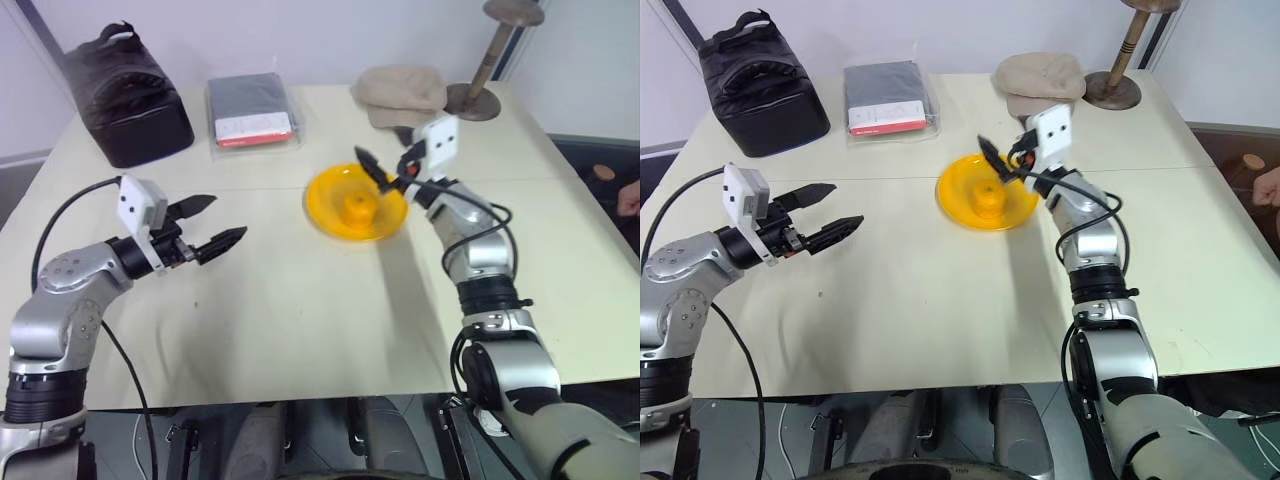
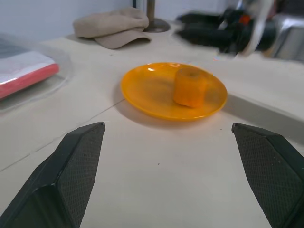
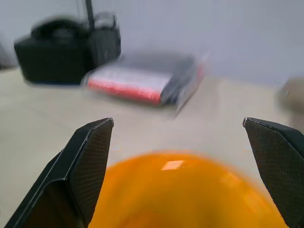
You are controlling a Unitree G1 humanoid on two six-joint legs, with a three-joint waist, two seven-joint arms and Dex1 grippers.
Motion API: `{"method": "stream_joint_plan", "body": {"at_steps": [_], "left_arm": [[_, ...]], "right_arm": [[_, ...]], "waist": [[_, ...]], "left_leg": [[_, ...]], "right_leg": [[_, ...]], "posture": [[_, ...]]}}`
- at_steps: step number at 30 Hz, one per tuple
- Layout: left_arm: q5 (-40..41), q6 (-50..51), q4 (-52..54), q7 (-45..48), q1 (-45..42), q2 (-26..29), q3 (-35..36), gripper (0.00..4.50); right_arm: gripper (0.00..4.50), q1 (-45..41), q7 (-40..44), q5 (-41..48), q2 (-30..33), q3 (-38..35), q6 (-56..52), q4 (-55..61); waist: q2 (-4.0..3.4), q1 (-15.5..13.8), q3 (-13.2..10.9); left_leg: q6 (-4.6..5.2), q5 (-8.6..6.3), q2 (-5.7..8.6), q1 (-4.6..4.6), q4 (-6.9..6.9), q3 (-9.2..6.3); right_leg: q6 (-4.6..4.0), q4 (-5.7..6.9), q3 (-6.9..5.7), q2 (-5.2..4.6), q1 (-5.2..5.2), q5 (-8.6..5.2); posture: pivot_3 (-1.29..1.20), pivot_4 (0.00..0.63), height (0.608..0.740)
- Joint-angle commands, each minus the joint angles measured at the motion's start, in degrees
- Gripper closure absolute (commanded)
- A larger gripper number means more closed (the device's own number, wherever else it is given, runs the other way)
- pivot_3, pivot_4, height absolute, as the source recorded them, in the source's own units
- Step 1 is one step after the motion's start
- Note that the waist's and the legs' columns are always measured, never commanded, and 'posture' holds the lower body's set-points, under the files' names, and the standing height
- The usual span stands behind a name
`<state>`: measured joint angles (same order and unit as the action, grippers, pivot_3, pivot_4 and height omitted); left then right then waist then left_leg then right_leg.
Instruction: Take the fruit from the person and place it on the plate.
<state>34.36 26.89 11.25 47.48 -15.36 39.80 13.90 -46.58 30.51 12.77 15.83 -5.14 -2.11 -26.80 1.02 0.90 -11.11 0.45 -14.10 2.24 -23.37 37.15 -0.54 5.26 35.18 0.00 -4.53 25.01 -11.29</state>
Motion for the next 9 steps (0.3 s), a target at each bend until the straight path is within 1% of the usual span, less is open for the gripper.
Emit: {"method": "stream_joint_plan", "body": {"at_steps": [1,4,9], "left_arm": [[-2.49,-3.66,-1.13,-3.81,1.13,-1.05,3.35,0.0],[-2.8,-4.1,-0.67,-5.26,2.81,-1.73,4.02,0.0],[-3.28,-5.09,-0.2,-7.41,5.04,-3.24,5.15,0.0]], "right_arm": [[0.03,6.92,0.94,3.35,6.55,-4.05,-7.33,14.87],[0.03,12.34,0.32,4.08,10.51,-6.23,-10.92,20.31],[0.03,19.42,-0.81,3.69,13.99,-9.18,-12.02,22.82]], "waist": [[-0.03,-0.26,-0.02],[-0.03,-0.29,-0.01],[-0.02,-0.08,-0.01]], "left_leg": [[0.0,0.0,0.0,0.0,-0.02,0.0],[0.02,-0.01,0.02,-0.05,-0.03,-0.02],[0.03,-0.01,-0.01,0.0,-0.01,0.01]], "right_leg": [[-0.01,0.0,0.0,-0.01,0.01,0.0],[-0.03,-0.07,-0.01,-0.07,0.0,-0.02],[-0.19,-0.03,0.0,-0.05,-0.02,-0.11]], "posture": [[0.0,0.15,0.74],[0.0,0.15,0.74],[0.0,0.15,0.74]]}}
